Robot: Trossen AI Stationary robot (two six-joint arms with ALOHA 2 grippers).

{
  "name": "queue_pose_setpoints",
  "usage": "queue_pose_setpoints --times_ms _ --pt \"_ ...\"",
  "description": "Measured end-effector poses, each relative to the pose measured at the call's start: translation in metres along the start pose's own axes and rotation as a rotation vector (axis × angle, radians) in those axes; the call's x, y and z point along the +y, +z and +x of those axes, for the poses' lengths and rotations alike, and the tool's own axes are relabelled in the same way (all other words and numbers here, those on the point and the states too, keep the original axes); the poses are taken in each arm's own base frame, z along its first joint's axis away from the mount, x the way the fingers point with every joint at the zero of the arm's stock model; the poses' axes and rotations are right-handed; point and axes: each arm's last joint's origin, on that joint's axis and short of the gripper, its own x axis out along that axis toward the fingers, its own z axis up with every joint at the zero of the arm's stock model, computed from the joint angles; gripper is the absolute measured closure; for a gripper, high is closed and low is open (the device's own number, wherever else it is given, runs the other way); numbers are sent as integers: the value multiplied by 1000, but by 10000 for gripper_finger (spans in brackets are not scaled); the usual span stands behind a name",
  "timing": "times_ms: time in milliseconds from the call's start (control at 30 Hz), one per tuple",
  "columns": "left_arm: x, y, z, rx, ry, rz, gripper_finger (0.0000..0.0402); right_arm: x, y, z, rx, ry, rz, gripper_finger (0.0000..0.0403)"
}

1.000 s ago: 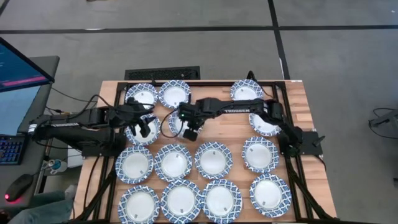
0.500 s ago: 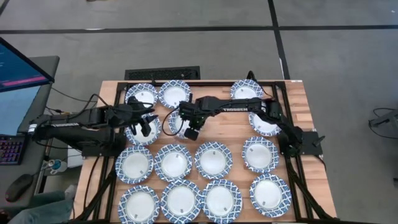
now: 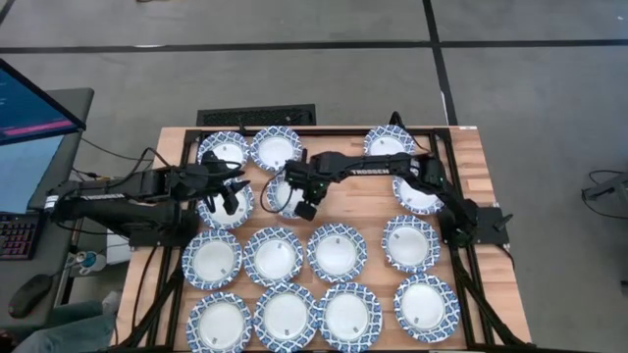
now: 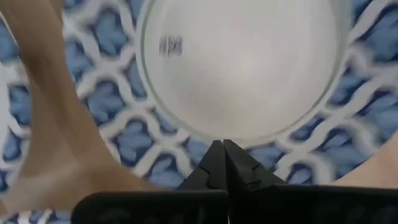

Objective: Nest bowls inside each other
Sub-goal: Stack the blue bowl on top of the blue bowls

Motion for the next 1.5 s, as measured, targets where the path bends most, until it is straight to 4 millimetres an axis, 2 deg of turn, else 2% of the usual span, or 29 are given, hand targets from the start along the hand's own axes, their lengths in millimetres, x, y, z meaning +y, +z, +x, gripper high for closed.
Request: queue_pose_setpoints --times_ms 200,600,800,933,1100,1200,1300,1500 --pt "0 0 0 1 0 1 255 4 -9 9 52 -9 0 399" --pt "0 0 0 1 0 1 255 13 -18 9 115 -23 -5 396" --pt "0 0 0 2 0 0 255 19 -27 5 184 -46 77 395" --pt "0 0 0 2 0 0 255 24 -32 -7 171 -91 139 386" --pt "0 0 0 2 -1 0 255 32 -29 -43 21 -70 183 363" --pt "0 0 0 4 -7 -8 255 31 -26 -65 -104 -122 210 349" --pt "0 0 0 5 -13 -12 255 12 -24 -82 -160 -193 237 331" --pt "-2 2 0 -12 -68 -18 255 -65 -24 -90 -46 -273 368 254"
